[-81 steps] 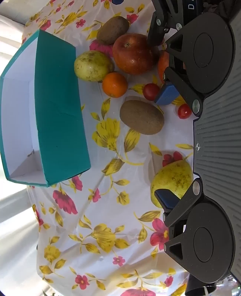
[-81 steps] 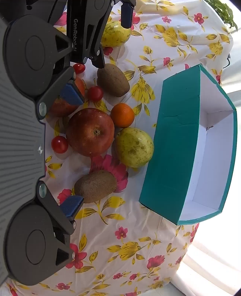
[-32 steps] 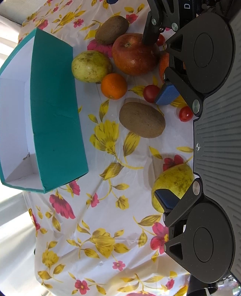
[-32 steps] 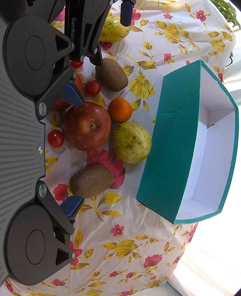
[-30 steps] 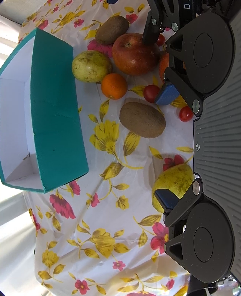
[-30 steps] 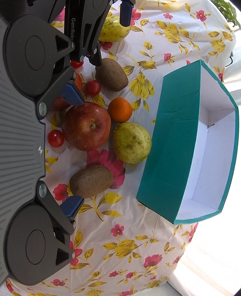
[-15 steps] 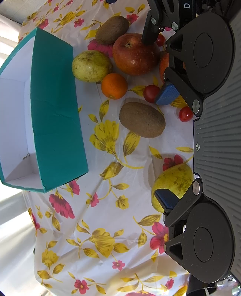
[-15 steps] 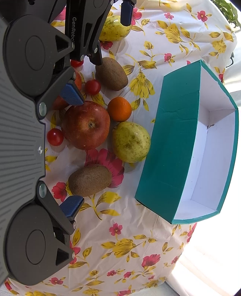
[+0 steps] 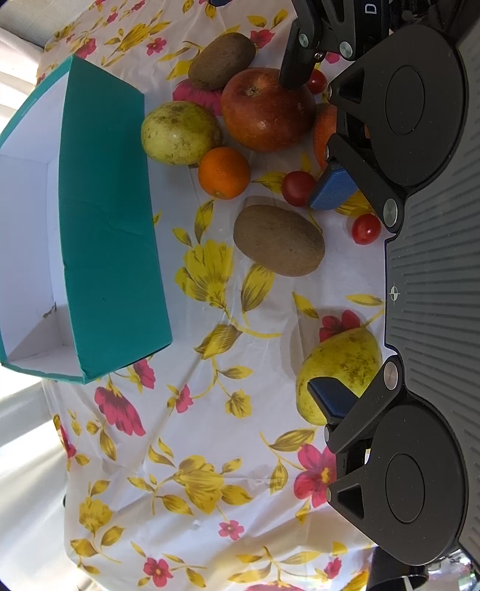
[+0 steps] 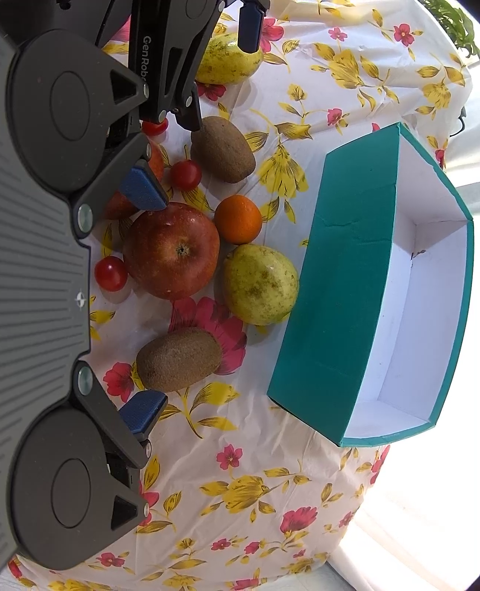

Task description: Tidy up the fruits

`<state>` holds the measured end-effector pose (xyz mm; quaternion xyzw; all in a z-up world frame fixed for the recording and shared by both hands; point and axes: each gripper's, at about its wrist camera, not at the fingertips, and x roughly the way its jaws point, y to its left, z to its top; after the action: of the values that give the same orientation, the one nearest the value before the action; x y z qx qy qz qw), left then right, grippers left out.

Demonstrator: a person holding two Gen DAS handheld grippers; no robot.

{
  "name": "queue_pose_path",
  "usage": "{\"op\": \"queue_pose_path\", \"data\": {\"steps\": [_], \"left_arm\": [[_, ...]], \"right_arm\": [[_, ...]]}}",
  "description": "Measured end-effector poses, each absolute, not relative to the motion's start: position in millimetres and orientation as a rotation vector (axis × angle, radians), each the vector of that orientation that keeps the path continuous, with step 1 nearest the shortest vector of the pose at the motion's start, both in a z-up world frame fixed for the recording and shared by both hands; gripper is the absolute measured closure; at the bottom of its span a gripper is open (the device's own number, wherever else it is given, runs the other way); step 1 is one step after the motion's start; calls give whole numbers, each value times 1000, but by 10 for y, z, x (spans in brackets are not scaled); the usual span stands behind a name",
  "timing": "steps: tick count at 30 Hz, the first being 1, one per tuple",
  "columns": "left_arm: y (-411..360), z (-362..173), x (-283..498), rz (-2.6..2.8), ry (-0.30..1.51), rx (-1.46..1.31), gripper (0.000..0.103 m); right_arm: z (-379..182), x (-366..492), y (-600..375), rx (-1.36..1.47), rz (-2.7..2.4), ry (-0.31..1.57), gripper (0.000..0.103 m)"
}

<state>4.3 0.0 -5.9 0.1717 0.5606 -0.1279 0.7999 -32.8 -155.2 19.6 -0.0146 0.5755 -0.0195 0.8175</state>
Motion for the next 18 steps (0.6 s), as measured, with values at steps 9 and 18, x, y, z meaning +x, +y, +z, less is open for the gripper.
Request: {"op": "queue_pose_path", "data": {"steps": [9,18], "left_arm": [[-17,-65,19,-280,1212,367,3],[84,56,-66,-326,1086,294,3]], "right_arm": [[210,-357,-1559,-24,-42,1220,0],[239,-427,-1638,22,-22,1183,0]]}}
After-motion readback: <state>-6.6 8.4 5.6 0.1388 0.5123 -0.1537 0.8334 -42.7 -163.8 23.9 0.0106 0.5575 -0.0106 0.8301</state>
